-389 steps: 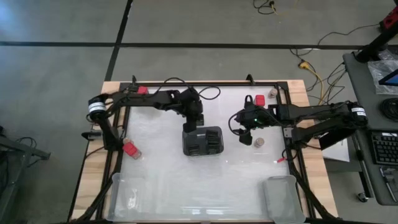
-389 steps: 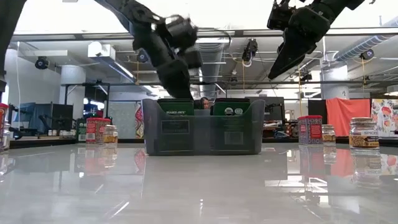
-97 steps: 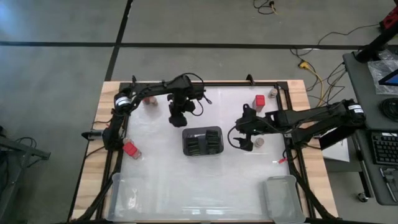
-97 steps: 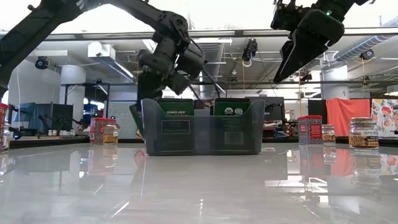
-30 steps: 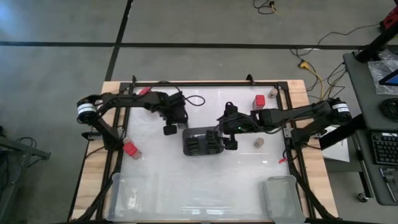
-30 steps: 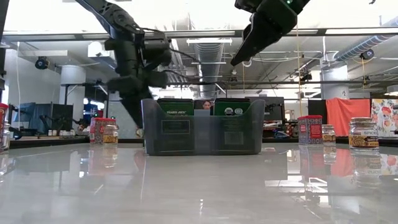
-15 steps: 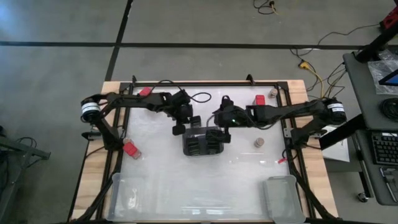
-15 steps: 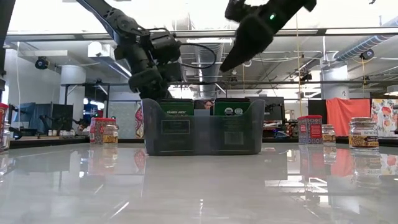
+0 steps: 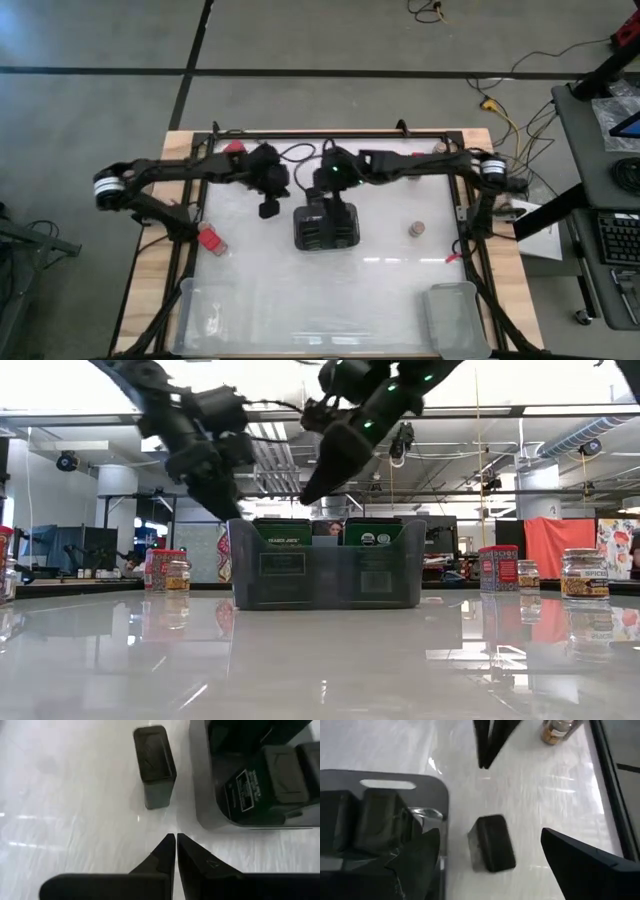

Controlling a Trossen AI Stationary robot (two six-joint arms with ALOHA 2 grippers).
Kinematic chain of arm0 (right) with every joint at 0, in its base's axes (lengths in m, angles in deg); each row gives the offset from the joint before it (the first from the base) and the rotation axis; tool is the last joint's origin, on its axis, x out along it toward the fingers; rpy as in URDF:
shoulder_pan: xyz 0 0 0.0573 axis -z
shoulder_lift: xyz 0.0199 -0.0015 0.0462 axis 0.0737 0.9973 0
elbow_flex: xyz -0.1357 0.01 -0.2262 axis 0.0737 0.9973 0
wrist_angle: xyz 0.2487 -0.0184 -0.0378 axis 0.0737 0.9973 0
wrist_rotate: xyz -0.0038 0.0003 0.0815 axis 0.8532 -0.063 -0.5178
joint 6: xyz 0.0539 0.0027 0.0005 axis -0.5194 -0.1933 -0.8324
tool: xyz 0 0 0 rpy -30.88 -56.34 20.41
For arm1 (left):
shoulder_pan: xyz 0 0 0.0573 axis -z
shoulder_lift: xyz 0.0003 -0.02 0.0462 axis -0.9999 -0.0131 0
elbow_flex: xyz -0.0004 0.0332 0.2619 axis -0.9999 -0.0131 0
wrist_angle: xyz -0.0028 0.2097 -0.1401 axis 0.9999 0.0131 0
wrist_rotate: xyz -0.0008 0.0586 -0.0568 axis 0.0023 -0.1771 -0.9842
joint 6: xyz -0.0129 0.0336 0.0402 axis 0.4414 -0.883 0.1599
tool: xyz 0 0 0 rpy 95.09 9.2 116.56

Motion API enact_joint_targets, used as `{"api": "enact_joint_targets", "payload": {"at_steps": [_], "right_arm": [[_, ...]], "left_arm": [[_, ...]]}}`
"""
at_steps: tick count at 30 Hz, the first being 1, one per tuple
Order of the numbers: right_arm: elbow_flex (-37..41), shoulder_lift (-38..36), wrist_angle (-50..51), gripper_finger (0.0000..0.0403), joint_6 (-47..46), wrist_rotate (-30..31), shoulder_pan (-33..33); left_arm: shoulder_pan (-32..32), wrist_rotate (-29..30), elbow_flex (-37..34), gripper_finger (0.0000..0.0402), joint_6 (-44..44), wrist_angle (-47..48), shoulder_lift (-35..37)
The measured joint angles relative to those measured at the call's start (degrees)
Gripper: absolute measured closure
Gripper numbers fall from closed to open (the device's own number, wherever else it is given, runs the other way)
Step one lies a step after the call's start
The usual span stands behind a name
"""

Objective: Sort spices by type
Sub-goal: Put the black seasoning can into the black bin

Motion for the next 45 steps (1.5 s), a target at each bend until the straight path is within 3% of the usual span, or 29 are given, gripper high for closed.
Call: {"api": "enact_joint_targets", "payload": {"at_steps": [8, 22, 36, 45], "right_arm": [[-5.92, 6.70, 2.77, 0.0106, 3.60, -6.80, 3.37], [-5.79, 9.81, 3.59, 0.0109, 5.66, -11.57, 5.44], [-5.77, 11.30, 2.47, 0.0189, 6.01, -11.55, 5.68], [-4.91, 11.30, 2.63, 0.0215, 5.70, -11.52, 5.70]], "left_arm": [[0.00, 0.08, -11.65, 0.0400, 4.78, -12.46, 9.92], [0.00, 1.09, -15.83, 0.0400, 4.92, -20.67, 9.40], [0.00, 1.06, -15.44, 0.0400, 5.53, -20.73, 8.53], [0.18, 1.02, -15.59, 0.0400, 7.10, -15.59, 10.59]]}}
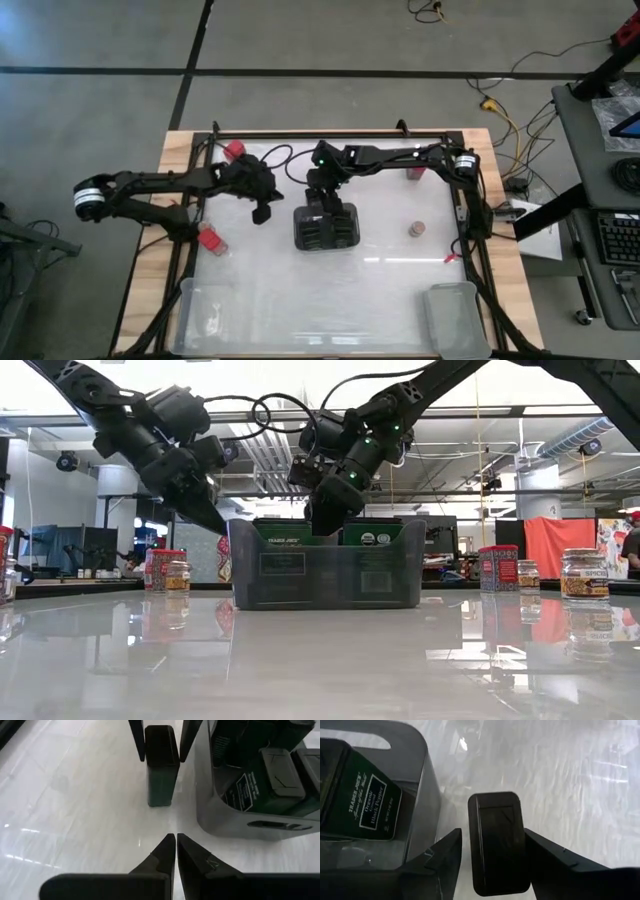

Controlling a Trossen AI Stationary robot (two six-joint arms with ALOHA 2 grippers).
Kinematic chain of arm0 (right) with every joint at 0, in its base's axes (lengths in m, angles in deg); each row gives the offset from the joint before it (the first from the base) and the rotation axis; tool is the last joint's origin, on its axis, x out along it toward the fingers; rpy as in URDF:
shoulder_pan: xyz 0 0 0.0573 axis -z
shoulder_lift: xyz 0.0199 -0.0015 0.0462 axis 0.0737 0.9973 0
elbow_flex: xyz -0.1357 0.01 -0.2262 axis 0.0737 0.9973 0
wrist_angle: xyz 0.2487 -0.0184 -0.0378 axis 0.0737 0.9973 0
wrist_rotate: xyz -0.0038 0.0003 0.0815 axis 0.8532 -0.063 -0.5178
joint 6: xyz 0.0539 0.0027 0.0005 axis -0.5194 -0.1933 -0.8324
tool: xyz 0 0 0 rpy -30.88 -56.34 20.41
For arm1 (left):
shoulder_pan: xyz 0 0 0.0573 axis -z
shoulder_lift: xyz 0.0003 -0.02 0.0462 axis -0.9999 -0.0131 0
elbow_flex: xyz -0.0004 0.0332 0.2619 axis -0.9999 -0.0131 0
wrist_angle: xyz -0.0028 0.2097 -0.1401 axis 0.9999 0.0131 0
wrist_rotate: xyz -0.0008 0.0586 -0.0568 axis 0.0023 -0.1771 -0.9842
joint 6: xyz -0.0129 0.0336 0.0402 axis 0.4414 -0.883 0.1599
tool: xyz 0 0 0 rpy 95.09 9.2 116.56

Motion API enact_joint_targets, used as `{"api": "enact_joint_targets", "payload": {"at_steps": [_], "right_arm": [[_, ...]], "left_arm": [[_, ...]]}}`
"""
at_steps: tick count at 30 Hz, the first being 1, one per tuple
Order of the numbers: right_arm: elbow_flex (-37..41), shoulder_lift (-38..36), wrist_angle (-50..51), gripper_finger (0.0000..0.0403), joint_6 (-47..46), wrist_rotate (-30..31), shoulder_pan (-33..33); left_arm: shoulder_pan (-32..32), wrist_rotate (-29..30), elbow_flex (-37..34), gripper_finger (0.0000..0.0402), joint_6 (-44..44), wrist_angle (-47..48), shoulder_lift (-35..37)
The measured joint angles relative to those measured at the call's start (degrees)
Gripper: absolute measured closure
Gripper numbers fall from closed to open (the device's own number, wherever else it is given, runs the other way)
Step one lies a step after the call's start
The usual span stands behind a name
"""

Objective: Sort spices by type
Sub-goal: Put the black seasoning can into the black bin

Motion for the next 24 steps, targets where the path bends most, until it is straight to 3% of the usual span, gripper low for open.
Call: {"api": "enact_joint_targets", "payload": {"at_steps": [17, 24], "right_arm": [[-0.03, 0.68, -0.38, 0.0275, -0.38, 1.82, -0.31], [-1.81, -4.00, 2.53, 0.0263, -2.28, 4.33, -1.26]], "left_arm": [[4.75, -0.74, -0.58, 0.0400, 1.72, 0.45, 8.37], [6.75, -0.80, -1.47, 0.0400, 2.16, 2.11, 12.69]]}}
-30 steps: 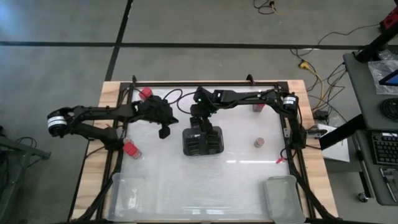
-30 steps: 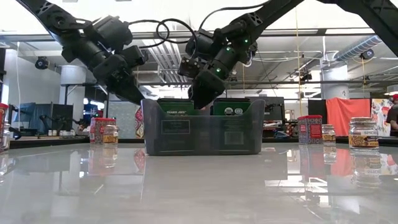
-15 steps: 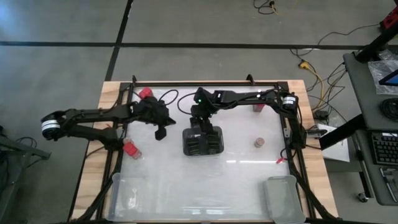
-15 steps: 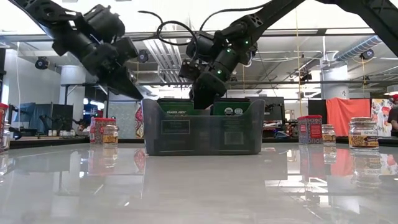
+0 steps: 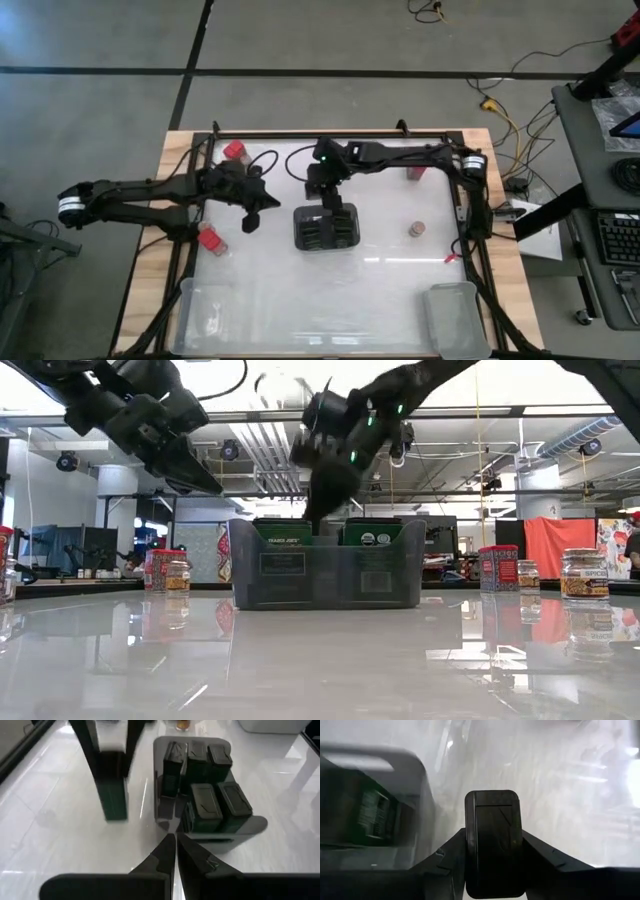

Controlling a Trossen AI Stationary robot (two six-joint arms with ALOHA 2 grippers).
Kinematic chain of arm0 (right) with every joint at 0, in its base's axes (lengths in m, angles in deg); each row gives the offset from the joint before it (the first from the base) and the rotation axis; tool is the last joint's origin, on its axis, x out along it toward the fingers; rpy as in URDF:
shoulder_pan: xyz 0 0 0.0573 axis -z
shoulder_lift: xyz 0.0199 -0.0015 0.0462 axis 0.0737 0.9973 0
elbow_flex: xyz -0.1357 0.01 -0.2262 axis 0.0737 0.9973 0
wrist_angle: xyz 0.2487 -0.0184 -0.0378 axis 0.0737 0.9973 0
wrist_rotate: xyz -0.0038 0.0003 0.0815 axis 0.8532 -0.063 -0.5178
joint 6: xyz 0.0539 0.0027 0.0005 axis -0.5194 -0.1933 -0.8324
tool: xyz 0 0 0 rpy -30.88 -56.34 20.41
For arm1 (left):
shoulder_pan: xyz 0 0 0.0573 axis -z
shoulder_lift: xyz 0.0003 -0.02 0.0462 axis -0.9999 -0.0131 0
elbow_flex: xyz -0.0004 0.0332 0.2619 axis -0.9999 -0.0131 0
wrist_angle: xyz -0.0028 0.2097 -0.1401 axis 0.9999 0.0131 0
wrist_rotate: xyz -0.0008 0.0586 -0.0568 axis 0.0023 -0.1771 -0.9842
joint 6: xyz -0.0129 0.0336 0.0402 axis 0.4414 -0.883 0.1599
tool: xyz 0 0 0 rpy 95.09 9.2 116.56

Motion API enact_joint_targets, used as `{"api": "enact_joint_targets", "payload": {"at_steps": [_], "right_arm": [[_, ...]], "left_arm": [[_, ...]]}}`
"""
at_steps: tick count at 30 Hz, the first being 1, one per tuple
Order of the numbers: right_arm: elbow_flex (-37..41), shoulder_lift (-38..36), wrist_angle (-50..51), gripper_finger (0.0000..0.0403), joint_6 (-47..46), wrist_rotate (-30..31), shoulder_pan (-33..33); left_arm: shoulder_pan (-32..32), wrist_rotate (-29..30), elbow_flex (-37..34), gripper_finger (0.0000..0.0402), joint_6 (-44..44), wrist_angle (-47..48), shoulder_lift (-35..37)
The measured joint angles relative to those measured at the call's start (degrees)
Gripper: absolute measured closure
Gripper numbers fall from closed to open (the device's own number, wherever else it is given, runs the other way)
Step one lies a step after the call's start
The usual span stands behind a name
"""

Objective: Sort spices by type
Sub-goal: Put the black seasoning can into the black bin

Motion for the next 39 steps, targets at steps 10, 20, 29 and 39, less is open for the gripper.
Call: {"api": "enact_joint_targets", "payload": {"at_steps": [10, 20, 29, 39], "right_arm": [[-0.68, -8.35, -0.05, 0.0275, -6.60, 0.63, -7.23], [-0.35, -7.96, 0.55, 0.0270, -9.08, 7.85, -12.88], [-0.17, -5.93, 0.91, 0.0265, -8.49, 10.75, -13.05], [0.86, -5.63, 0.52, 0.0266, -8.85, 10.70, -13.16]], "left_arm": [[2.33, 0.04, -7.34, 0.0400, 5.96, -2.21, 3.29], [7.07, 0.14, -11.86, 0.0400, 8.89, -11.32, 2.00], [7.29, 1.39, -12.08, 0.0400, 9.17, -14.22, 0.99], [7.29, 1.51, -12.08, 0.0400, 8.72, -16.74, -0.98]]}}
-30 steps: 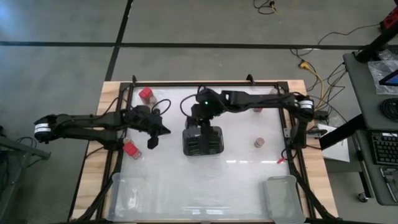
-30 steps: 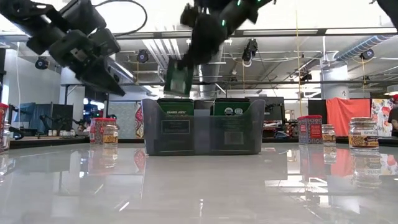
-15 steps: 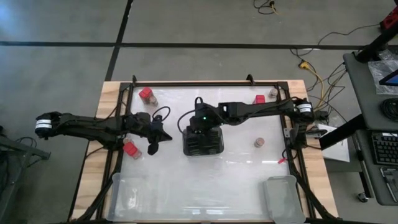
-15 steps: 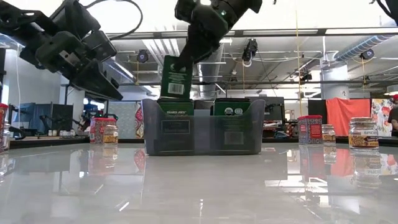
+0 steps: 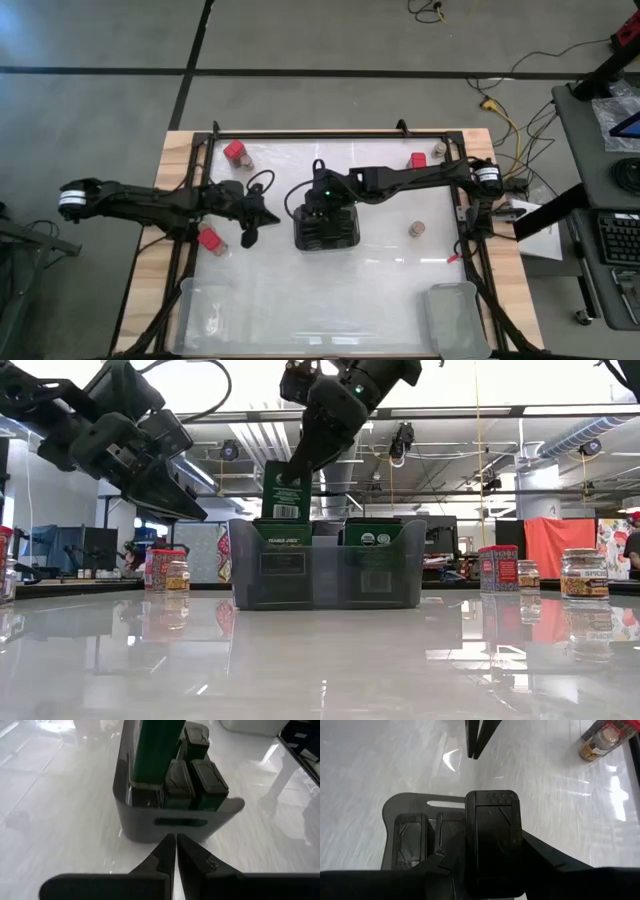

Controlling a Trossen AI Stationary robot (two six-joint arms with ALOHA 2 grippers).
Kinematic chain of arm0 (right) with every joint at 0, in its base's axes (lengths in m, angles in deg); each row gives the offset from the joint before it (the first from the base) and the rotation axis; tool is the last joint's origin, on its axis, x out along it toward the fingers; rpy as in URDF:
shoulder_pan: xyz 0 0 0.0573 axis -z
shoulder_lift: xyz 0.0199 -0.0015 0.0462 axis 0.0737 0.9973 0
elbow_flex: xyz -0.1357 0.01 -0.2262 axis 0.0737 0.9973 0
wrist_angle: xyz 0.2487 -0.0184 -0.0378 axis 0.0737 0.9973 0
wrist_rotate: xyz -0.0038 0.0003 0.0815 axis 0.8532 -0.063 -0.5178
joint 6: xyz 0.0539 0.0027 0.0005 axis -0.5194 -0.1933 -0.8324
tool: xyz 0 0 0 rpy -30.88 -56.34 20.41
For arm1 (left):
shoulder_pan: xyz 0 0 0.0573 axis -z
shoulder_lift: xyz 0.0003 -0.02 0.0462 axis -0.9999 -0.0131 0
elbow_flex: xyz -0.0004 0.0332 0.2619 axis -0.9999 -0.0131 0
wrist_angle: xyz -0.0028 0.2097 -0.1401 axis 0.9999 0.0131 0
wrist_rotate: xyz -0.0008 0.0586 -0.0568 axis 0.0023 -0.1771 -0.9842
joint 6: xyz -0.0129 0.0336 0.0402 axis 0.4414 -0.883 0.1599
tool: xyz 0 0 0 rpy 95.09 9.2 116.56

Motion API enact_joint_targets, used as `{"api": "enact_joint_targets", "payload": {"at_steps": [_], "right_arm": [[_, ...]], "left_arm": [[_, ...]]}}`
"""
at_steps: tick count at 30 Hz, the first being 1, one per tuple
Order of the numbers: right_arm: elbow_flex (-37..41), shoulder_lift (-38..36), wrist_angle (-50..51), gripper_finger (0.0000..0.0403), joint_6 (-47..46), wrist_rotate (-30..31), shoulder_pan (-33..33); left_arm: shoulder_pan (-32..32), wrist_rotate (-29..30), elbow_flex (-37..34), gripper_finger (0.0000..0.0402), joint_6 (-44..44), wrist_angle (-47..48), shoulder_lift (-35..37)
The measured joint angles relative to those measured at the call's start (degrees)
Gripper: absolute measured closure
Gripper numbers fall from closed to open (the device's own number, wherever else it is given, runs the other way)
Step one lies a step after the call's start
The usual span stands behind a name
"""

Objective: Sort spices by type
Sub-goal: Put the black seasoning can into the black bin

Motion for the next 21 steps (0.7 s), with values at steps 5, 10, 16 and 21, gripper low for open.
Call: {"api": "enact_joint_targets", "payload": {"at_steps": [5, 10, 16, 21], "right_arm": [[0.26, 1.99, -0.13, 0.0267, -0.45, -0.04, 0.02], [0.29, 4.00, -0.47, 0.0267, -0.55, -0.04, 0.09], [0.29, 5.34, -0.64, 0.0262, -1.05, -0.04, 0.15], [0.59, 5.77, -0.76, 0.0268, -0.52, -0.04, 0.15]], "left_arm": [[0.00, 0.00, 0.02, 0.0400, -0.02, -1.78, -1.50], [0.00, 0.00, 0.02, 0.0400, -0.02, -3.08, -3.70], [0.00, 0.00, 0.02, 0.0400, 0.04, -4.11, -6.24], [0.00, -0.01, 0.02, 0.0400, 0.20, -7.00, -8.88]]}}
